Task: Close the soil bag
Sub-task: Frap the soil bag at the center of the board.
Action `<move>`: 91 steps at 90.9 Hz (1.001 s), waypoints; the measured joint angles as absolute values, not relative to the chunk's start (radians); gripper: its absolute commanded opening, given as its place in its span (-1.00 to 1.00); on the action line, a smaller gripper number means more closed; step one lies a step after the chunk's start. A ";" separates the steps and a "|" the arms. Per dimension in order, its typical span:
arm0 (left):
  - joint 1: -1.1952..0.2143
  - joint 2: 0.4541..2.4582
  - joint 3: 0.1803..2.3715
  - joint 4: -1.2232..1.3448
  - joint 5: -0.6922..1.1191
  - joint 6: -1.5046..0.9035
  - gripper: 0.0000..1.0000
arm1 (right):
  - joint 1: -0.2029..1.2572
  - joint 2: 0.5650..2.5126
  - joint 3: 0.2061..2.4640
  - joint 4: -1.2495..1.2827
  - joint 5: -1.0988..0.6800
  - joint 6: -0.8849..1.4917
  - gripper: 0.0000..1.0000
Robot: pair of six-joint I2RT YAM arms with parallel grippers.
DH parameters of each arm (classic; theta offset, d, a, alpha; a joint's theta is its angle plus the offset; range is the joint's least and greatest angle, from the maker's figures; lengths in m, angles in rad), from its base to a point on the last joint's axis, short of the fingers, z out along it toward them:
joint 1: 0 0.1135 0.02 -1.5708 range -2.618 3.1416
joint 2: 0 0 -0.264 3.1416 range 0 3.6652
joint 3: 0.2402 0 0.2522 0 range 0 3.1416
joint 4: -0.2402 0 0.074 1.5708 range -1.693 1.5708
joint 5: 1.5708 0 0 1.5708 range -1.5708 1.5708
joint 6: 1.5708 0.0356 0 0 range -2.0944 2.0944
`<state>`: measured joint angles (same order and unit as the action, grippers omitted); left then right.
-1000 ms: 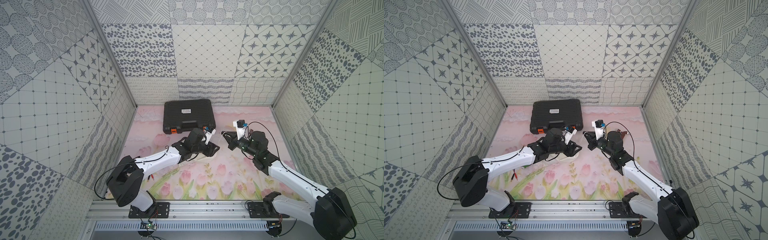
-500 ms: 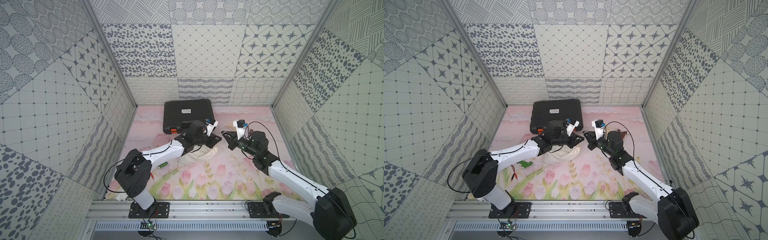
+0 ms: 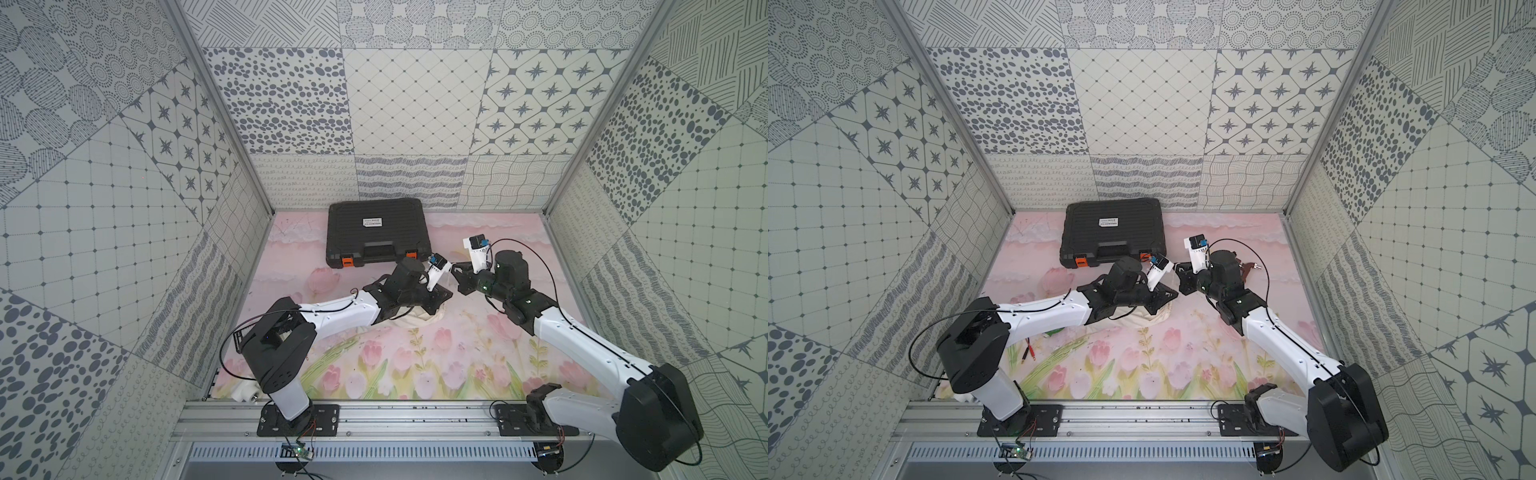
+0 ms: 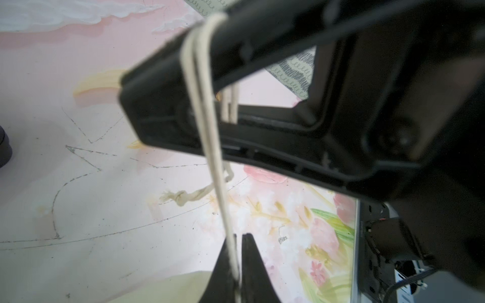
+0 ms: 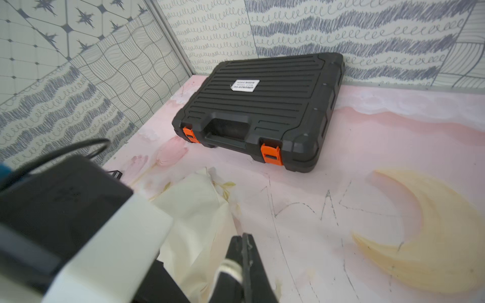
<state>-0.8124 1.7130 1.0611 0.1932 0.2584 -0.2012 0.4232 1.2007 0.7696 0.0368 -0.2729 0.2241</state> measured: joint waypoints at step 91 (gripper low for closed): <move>-0.936 1.886 1.114 0.222 -0.038 -0.192 -0.76 | 0.177 1.301 0.813 -0.199 -0.403 0.361 -1.00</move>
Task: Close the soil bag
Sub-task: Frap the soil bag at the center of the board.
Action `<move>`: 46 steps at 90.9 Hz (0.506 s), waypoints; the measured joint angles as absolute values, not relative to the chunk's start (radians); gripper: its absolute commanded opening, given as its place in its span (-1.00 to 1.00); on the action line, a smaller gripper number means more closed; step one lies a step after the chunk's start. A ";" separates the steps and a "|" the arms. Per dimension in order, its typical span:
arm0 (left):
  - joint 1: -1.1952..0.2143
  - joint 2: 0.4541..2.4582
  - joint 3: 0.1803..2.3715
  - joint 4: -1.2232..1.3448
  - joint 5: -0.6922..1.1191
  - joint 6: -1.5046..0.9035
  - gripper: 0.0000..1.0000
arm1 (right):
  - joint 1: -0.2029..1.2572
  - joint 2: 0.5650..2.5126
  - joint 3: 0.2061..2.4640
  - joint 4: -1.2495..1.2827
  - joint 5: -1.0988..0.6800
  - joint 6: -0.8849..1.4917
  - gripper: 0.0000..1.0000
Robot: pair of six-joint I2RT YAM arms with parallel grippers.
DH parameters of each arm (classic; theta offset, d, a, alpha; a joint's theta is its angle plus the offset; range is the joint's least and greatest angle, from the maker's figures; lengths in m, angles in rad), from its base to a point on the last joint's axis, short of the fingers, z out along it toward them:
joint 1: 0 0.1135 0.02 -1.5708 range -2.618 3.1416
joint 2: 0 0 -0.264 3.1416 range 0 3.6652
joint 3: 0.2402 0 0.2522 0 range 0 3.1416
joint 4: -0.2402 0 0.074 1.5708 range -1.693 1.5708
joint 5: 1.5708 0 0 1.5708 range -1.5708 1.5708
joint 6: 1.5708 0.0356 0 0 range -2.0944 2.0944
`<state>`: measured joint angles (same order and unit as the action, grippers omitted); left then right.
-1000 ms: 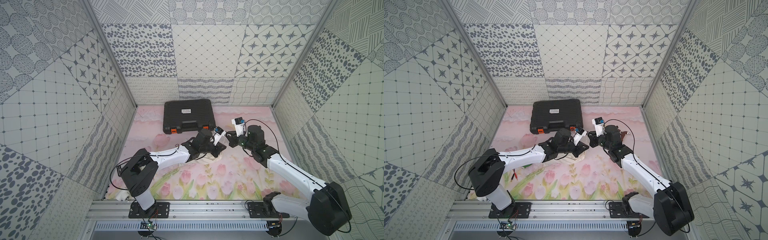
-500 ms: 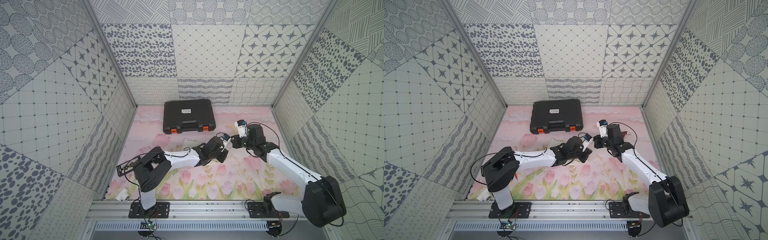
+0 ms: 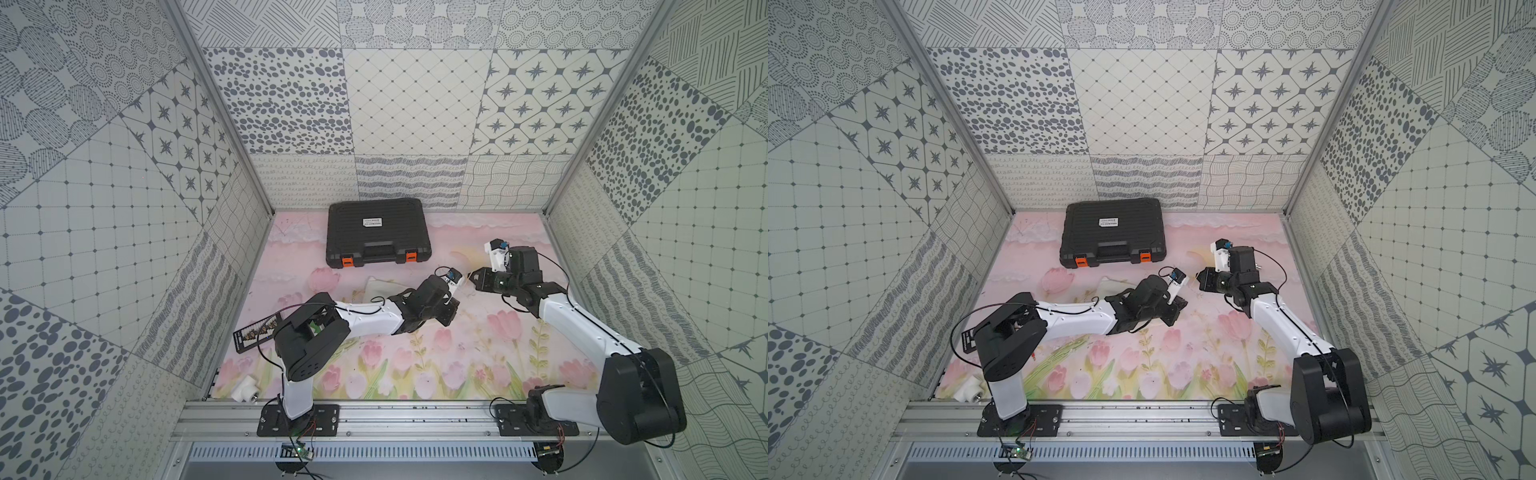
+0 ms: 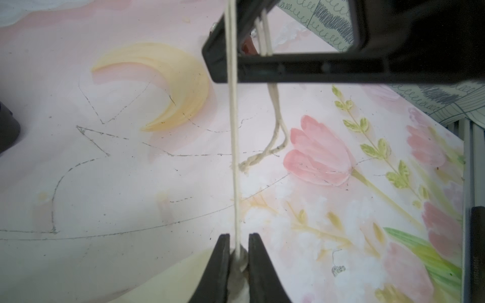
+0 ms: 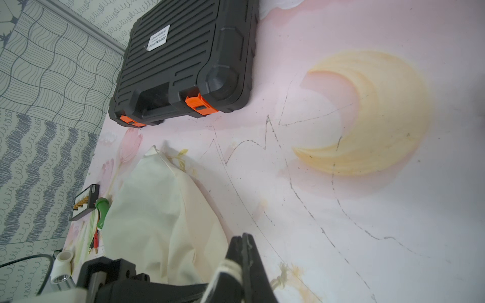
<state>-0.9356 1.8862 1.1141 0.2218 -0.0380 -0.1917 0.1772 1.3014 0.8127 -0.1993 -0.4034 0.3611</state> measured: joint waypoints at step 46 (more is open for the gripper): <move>-0.905 1.730 1.118 0.062 -0.022 -0.205 -0.37 | 0.171 1.247 0.764 0.058 -0.527 0.445 -1.00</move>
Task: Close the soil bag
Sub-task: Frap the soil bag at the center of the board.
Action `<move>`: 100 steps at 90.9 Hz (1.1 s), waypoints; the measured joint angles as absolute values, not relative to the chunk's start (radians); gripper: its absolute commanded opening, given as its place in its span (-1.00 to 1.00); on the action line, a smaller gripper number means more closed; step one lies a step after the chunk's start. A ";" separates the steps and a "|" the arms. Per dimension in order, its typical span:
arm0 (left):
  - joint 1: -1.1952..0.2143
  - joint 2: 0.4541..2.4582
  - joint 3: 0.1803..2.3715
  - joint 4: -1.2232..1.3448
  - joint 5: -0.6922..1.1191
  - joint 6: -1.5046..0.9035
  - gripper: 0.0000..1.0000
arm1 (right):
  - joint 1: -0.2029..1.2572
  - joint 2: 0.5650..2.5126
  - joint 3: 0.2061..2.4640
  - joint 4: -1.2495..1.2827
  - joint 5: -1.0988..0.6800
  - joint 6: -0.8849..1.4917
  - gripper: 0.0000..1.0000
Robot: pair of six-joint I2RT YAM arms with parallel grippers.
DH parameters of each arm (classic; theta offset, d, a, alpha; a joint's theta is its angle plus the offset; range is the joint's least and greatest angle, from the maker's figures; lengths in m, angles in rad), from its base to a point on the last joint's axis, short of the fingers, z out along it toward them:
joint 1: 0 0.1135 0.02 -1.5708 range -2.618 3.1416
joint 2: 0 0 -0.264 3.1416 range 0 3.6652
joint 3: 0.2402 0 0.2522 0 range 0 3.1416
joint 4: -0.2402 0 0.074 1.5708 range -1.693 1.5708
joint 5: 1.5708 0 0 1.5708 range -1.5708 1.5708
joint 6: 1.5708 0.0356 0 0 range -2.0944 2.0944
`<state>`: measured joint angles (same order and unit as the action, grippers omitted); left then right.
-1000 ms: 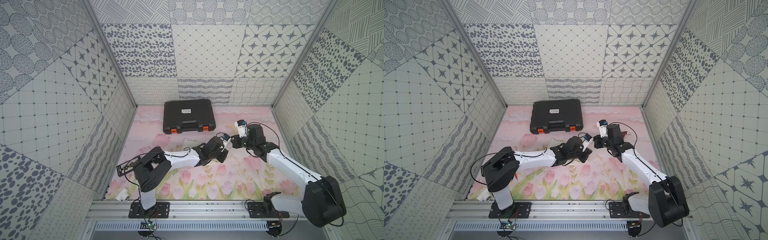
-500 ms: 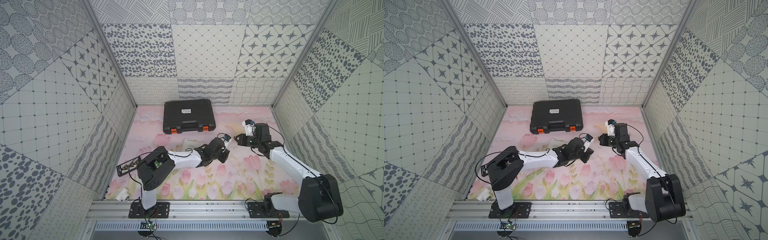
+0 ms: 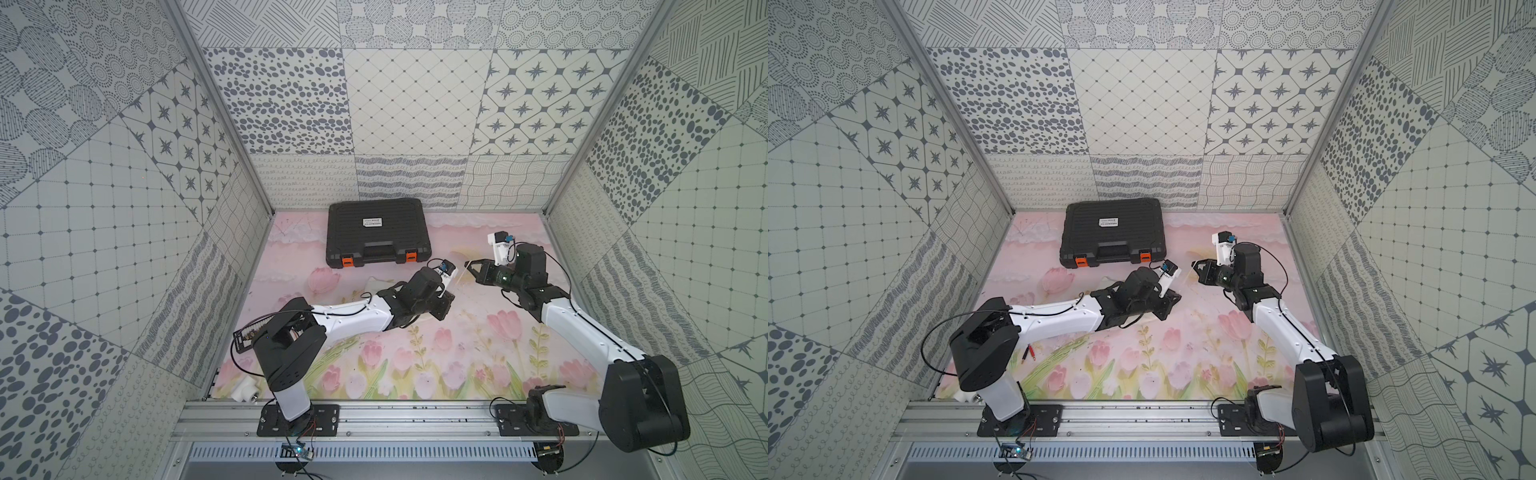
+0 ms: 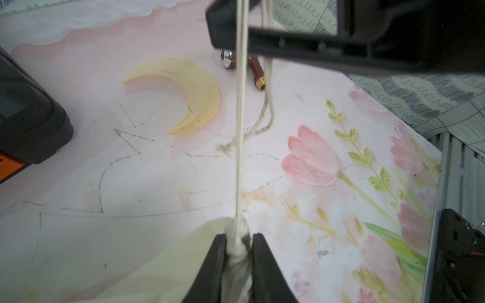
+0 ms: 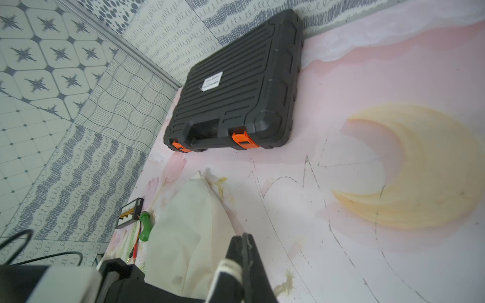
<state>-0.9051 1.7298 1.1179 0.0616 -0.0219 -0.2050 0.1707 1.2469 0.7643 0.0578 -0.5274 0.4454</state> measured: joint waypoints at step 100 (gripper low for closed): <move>-0.780 1.674 1.273 0.085 0.271 -0.225 -0.34 | 0.331 1.105 0.771 0.214 -0.477 0.328 -1.00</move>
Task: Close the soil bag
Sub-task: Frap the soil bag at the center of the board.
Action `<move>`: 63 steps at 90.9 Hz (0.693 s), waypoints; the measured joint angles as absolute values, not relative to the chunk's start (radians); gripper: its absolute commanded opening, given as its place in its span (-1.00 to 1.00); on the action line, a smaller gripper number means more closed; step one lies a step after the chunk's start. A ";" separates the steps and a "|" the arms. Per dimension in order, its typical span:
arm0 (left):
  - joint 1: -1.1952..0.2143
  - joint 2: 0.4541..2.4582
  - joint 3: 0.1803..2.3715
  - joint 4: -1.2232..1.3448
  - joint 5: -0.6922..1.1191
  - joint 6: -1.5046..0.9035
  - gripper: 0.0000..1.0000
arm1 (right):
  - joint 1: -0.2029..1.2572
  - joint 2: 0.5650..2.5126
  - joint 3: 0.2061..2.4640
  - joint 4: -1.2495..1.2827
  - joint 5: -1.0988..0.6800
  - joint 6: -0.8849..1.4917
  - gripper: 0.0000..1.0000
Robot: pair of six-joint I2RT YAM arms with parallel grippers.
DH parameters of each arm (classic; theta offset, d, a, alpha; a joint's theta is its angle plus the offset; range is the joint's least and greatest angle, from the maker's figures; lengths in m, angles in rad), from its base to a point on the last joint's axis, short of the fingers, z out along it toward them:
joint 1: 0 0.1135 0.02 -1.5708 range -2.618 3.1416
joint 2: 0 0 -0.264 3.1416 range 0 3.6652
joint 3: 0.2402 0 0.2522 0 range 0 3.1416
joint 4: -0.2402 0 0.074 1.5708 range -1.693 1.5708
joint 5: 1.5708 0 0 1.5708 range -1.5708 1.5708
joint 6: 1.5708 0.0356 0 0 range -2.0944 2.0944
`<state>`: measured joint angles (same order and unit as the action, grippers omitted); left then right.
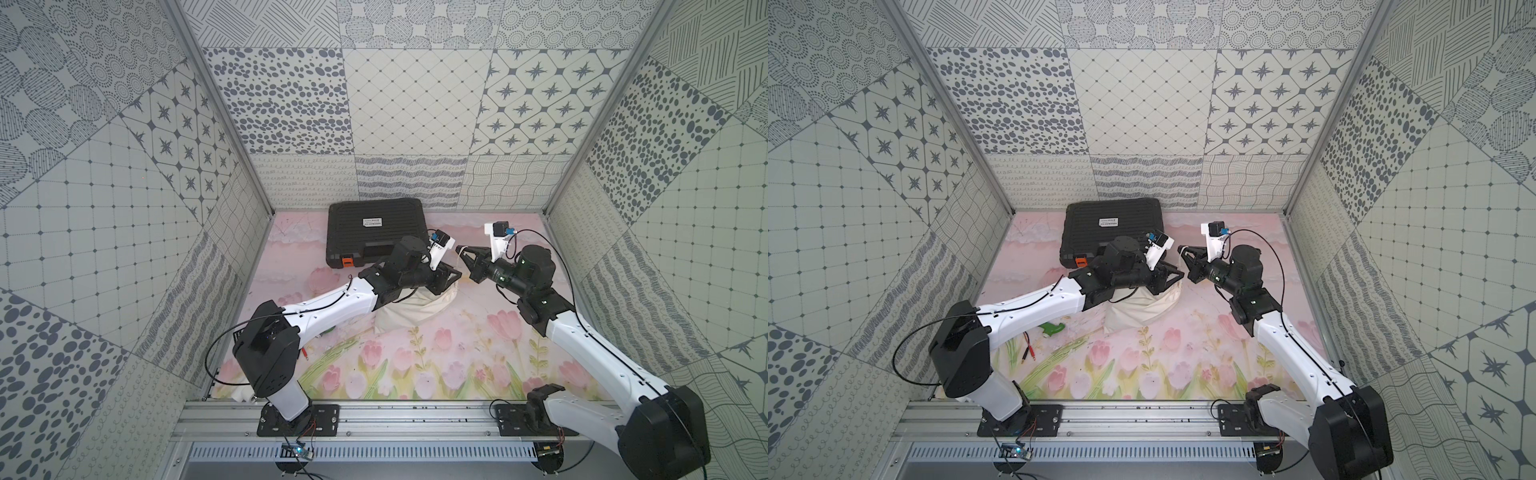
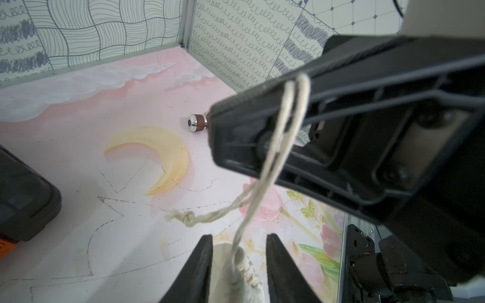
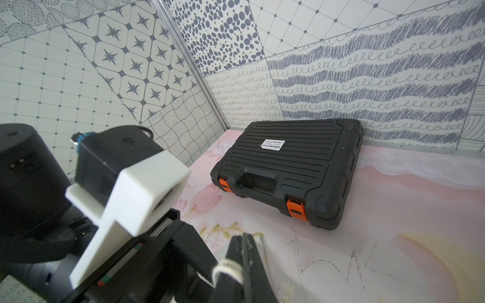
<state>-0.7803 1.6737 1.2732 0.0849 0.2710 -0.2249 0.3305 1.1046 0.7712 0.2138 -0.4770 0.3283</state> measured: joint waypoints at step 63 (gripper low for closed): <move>-0.782 1.781 1.286 0.133 0.368 -0.225 -1.00 | 0.310 1.097 0.812 0.035 -0.415 0.262 -1.00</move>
<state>-0.7818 1.7813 1.2861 0.1333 0.3683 -0.2249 0.3103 1.0966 0.8116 0.0353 -0.4149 0.2619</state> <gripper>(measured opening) 0.048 0.048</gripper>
